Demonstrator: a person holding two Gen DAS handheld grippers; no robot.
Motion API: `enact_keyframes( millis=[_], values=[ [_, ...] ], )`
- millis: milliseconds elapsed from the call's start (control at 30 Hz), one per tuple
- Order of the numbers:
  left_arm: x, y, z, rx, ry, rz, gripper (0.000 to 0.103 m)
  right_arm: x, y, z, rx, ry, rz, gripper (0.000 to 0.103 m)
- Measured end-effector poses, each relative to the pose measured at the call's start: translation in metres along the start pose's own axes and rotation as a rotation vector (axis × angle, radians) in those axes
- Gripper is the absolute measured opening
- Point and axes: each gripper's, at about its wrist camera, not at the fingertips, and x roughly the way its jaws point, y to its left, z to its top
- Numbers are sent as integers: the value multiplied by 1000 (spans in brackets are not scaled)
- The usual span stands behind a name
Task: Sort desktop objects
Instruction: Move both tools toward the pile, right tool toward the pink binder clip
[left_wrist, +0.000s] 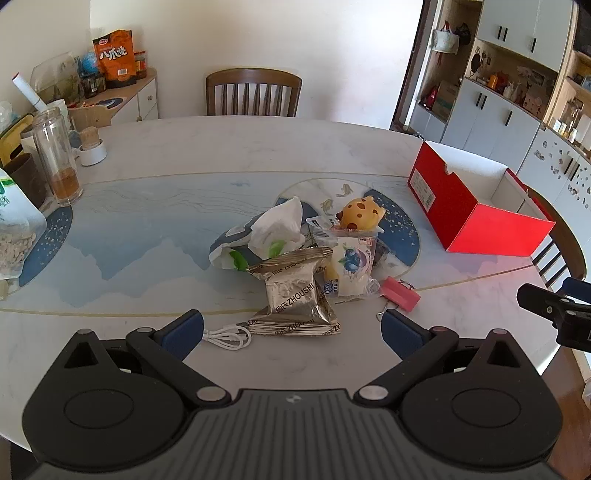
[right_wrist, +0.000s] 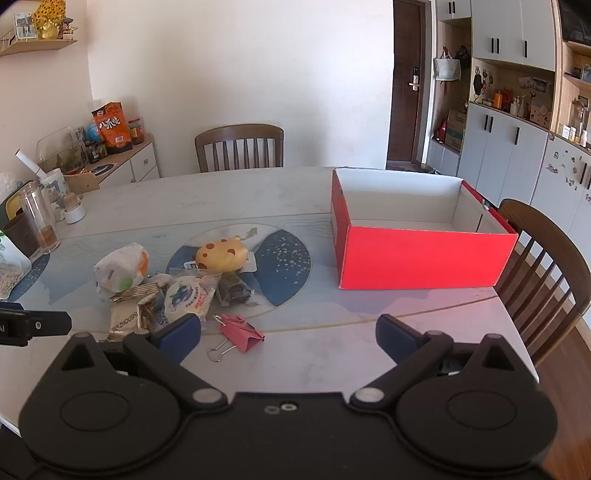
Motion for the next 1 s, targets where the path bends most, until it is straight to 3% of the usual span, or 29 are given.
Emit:
enact_keyframes(
  millis=[567,1000],
  values=[
    [2,8,2,8,-26,-11,103,7,10,0,-9,5,1,101],
    [20,20,6,11,-1,-7,103,28,15,0,-26,39,-2,101]
  ],
)
